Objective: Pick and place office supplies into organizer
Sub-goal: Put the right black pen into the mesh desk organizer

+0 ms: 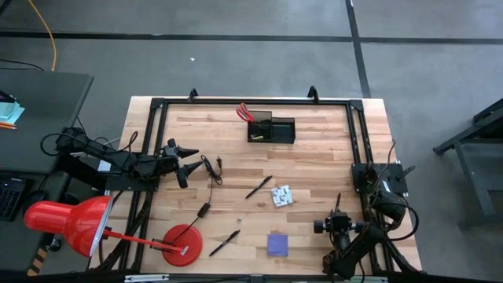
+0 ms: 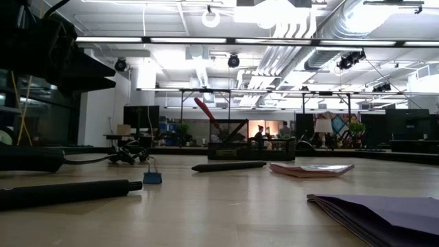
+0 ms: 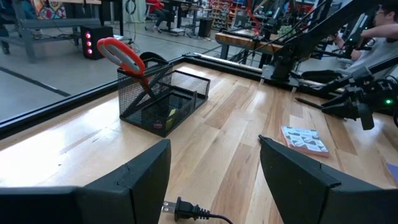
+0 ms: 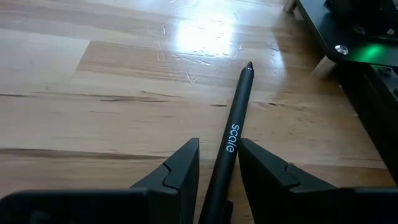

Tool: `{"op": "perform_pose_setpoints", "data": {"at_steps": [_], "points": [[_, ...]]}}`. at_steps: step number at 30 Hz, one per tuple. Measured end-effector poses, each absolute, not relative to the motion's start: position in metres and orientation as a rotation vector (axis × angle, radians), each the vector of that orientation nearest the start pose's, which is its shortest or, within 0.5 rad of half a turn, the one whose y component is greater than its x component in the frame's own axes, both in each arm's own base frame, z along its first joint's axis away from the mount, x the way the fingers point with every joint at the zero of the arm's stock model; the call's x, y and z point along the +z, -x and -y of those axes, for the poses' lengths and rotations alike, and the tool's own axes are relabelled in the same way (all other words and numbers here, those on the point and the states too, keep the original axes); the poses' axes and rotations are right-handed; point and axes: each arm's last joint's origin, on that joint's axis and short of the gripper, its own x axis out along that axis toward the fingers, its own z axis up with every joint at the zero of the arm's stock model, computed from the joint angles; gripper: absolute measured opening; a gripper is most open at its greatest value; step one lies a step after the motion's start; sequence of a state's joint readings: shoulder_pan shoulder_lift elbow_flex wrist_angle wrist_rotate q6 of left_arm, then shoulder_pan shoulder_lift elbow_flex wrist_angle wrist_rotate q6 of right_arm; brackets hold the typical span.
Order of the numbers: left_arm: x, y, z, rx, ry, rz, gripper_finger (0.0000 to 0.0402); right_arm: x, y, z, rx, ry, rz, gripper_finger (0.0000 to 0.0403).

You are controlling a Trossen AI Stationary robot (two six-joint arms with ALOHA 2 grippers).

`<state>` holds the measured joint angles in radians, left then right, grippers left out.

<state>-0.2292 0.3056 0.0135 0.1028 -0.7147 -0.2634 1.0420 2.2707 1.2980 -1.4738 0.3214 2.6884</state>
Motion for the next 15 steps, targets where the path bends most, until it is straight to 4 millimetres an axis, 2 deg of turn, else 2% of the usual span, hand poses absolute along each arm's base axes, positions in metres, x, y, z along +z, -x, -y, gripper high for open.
{"op": "perform_pose_setpoints", "data": {"at_steps": [15], "points": [[0.153, -0.1096, 0.0061, 0.502, 0.171, -0.105, 0.0232, 0.0753, -0.1648, -0.2564, -1.565, -0.397, -0.662, 0.0108]]}}
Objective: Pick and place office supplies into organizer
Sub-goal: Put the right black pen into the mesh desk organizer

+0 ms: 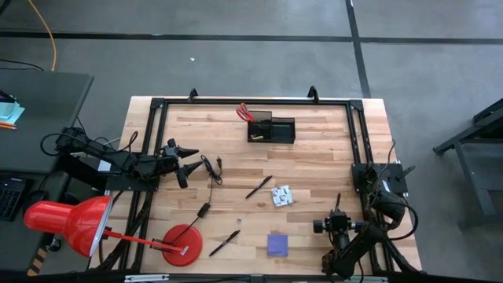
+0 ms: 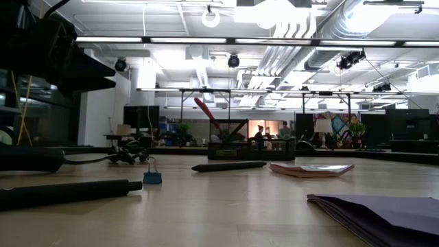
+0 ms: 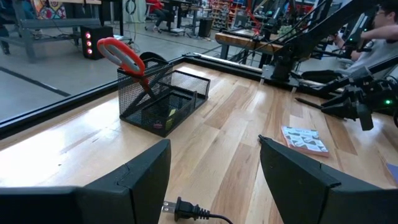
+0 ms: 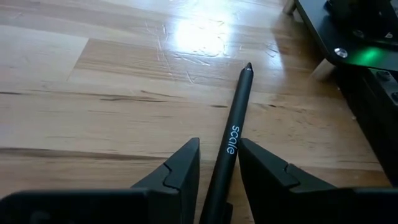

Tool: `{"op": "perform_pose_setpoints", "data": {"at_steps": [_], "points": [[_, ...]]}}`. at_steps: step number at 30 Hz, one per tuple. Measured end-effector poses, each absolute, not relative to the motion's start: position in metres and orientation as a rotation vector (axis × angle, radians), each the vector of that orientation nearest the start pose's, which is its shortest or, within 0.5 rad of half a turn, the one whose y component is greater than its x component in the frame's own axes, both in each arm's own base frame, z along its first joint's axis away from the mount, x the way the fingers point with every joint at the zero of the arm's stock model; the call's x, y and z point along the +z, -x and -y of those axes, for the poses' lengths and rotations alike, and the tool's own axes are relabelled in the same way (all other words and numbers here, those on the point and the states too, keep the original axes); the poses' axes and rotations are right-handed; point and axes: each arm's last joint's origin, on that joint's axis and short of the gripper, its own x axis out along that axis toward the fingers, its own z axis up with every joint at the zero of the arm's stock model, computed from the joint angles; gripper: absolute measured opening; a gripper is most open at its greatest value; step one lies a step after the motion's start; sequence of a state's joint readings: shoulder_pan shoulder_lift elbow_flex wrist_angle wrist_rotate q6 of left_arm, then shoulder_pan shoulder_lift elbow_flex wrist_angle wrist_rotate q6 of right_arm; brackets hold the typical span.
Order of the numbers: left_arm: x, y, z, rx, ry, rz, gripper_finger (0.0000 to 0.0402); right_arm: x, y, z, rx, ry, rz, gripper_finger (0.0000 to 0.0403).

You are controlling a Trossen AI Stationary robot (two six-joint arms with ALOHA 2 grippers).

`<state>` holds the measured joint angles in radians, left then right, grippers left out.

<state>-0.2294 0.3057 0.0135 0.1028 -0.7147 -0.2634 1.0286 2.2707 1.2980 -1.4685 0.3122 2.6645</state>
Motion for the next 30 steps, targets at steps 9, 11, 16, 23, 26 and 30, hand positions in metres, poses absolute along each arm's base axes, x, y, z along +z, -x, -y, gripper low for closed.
{"op": "perform_pose_setpoints", "data": {"at_steps": [9, 11, 16, 23, 26, 30], "points": [[0.153, -0.1096, 0.0061, 0.502, 0.171, -0.105, 0.0232, 0.068, -0.1603, -0.2591, -1.535, -0.373, -0.629, 0.0079], [0.153, -0.1096, 0.0061, 0.503, 0.171, -0.105, 0.0232, 0.0667, -0.1602, -0.2593, -1.531, -0.371, -0.627, 0.0069], [0.153, -0.1096, 0.0061, 0.502, 0.171, -0.105, 0.0232, 0.0663, -0.1607, -0.2594, -1.514, -0.363, -0.629, 0.0035], [0.153, -0.1096, 0.0061, 0.503, 0.171, -0.105, 0.0232, 0.0669, -0.16, -0.2604, -1.486, -0.33, -0.651, 0.001], [0.153, -0.1096, 0.0061, 0.502, 0.171, -0.105, 0.0232, 0.0676, -0.1598, -0.2612, -1.472, -0.322, -0.647, 0.0017], [0.153, -0.1096, 0.0061, 0.502, 0.171, -0.105, 0.0232, 0.0714, -0.1627, -0.2651, -1.44, -0.304, -0.638, 0.0011]]}}
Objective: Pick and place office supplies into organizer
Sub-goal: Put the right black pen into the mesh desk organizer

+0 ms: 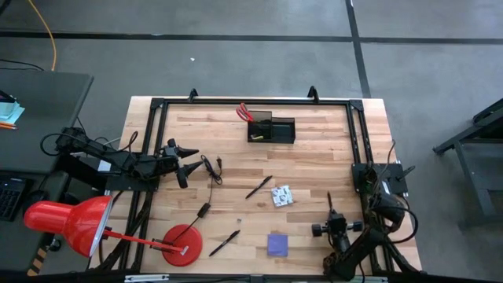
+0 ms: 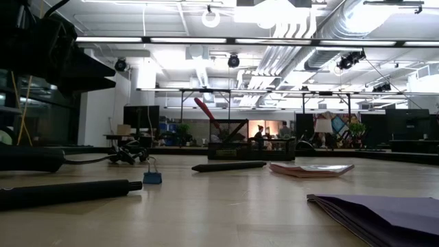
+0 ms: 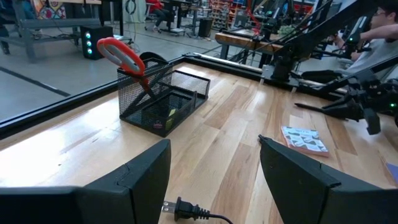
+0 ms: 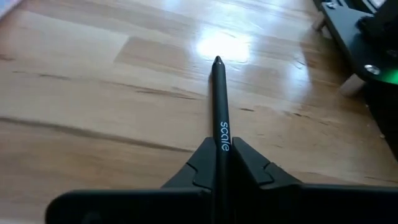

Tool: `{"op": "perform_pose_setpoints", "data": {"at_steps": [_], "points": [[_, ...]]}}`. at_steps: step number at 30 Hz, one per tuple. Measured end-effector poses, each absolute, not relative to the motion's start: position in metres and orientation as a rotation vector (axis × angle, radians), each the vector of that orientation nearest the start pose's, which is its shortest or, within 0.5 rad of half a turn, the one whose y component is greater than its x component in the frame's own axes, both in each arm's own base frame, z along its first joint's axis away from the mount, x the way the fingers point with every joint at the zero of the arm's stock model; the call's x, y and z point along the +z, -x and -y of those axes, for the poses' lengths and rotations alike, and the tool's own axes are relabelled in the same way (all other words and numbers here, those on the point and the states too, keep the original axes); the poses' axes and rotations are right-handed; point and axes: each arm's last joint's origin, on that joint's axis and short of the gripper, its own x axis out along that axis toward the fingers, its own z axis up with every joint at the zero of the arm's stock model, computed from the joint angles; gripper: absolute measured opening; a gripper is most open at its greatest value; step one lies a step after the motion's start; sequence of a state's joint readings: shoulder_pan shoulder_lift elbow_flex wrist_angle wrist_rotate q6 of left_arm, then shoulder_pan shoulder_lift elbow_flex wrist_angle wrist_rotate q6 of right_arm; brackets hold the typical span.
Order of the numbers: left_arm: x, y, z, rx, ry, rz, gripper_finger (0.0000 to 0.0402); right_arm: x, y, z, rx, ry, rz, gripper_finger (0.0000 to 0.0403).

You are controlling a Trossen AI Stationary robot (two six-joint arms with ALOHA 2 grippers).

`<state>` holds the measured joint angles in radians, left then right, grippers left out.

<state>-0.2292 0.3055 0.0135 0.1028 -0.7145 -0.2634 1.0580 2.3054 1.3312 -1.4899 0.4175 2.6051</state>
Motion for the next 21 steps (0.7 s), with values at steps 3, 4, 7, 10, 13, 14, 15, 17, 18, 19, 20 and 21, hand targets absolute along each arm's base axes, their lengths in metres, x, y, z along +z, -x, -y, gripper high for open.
{"op": "perform_pose_setpoints", "data": {"at_steps": [3, 4, 7, 10, 13, 14, 15, 17, 18, 19, 20, 21], "points": [[0.153, -0.11, 0.006, 0.502, 0.171, -0.105, 0.0232, 0.074, -0.165, -0.268, -1.413, -0.285, -0.627, 0.0009], [0.153, -0.11, 0.006, 0.502, 0.171, -0.105, 0.0232, 0.075, -0.165, -0.268, -1.406, -0.28, -0.622, 0.0009], [0.153, -0.11, 0.006, 0.502, 0.171, -0.105, 0.0232, 0.078, -0.165, -0.267, -1.403, -0.242, -0.604, 0.0011], [0.153, -0.11, 0.006, 0.502, 0.171, -0.105, 0.0232, 0.079, -0.166, -0.266, -1.369, -0.222, -0.583, 0.0011], [0.153, -0.11, 0.006, 0.502, 0.171, -0.105, 0.0232, 0.08, -0.167, -0.266, -1.33, -0.203, -0.561, 0.001], [0.153, -0.11, 0.006, 0.503, 0.171, -0.105, 0.0232, 0.08, -0.168, -0.266, -1.316, -0.196, -0.556, 0.001], [0.153, -0.11, 0.006, 0.503, 0.171, -0.105, 0.0232, 0.08, -0.169, -0.265, -1.306, -0.188, -0.552, 0.001], [0.153, -0.11, 0.006, 0.503, 0.171, -0.105, 0.0232, 0.082, -0.17, -0.265, -1.294, -0.178, -0.556, 0.0012], [0.153, -0.11, 0.006, 0.503, 0.171, -0.105, 0.0232, 0.083, -0.172, -0.264, -1.285, -0.174, -0.552, 0.0014], [0.153, -0.11, 0.006, 0.503, 0.171, -0.105, 0.0232, 0.084, -0.173, -0.264, -1.274, -0.169, -0.547, 0.0014], [0.153, -0.11, 0.006, 0.503, 0.171, -0.105, 0.0232, 0.085, -0.174, -0.263, -1.266, -0.164, -0.543, 0.0015], [0.153, -0.11, 0.006, 0.502, 0.171, -0.105, 0.0232, 0.085, -0.175, -0.263, -1.251, -0.155, -0.539, 0.0015]]}}
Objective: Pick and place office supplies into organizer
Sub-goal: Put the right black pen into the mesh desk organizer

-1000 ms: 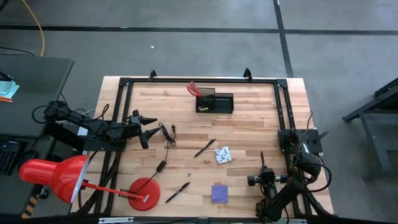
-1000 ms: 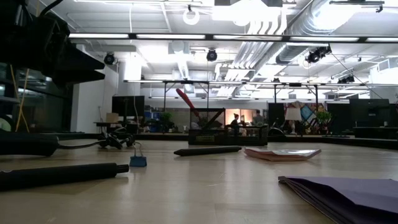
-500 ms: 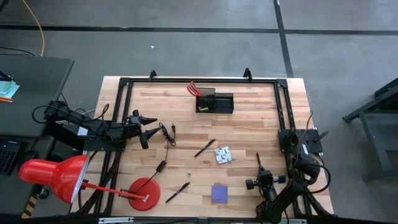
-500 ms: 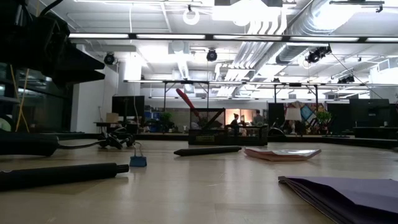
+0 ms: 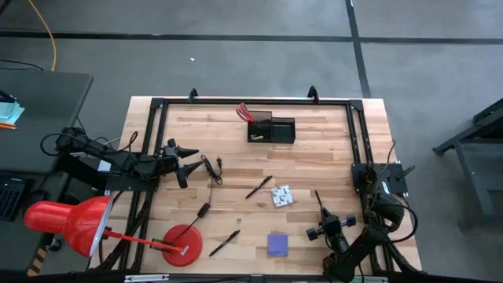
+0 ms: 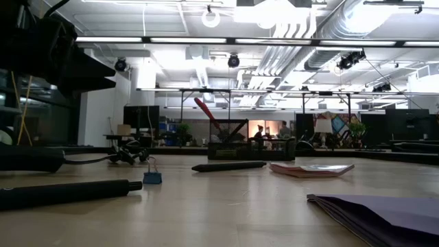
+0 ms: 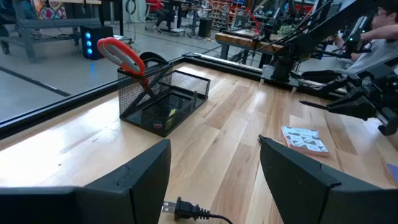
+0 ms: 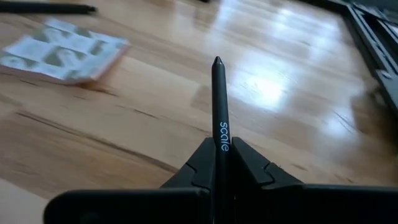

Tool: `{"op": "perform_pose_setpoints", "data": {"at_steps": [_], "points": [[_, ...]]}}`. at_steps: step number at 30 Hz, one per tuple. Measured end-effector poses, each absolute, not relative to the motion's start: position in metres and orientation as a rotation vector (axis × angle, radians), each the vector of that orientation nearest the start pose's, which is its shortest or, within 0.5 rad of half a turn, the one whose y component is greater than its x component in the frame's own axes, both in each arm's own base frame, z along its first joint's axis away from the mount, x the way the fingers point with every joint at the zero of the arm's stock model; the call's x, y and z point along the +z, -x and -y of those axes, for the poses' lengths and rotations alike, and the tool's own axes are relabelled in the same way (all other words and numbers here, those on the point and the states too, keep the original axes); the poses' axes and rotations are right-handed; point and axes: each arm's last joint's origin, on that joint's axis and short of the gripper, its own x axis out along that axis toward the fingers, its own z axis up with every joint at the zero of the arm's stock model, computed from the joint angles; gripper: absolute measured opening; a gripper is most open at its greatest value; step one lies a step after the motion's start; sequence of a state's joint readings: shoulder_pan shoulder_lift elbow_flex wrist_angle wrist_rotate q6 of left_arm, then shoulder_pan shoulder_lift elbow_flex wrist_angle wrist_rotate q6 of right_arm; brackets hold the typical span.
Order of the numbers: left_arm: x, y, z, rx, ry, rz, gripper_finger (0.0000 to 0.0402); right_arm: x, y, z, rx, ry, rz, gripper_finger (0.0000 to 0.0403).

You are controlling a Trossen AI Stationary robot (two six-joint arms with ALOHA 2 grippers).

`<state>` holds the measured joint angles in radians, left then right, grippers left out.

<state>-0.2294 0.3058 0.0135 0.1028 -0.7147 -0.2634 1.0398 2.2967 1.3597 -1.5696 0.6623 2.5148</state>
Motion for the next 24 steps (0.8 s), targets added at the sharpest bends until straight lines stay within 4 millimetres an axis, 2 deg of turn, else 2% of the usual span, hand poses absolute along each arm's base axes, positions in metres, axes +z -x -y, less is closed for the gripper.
{"op": "perform_pose_setpoints", "data": {"at_steps": [7, 17, 20, 24], "points": [[0.153, -0.11, 0.006, 0.502, 0.171, -0.105, 0.0232, 0.089, -0.188, -0.257, -1.181, -0.086, -0.517, 0.0017], [0.153, -0.11, 0.006, 0.502, 0.171, -0.105, 0.0232, 0.111, -0.21, -0.242, -1.11, -0.019, -0.516, 0.0014], [0.153, -0.11, 0.006, 0.503, 0.171, -0.105, 0.0232, 0.124, -0.216, -0.237, -1.08, 0.011, -0.531, 0.0017], [0.153, -0.11, 0.006, 0.503, 0.171, -0.105, 0.0232, 0.152, -0.225, -0.225, -1.021, 0.055, -0.539, 0.0008]]}}
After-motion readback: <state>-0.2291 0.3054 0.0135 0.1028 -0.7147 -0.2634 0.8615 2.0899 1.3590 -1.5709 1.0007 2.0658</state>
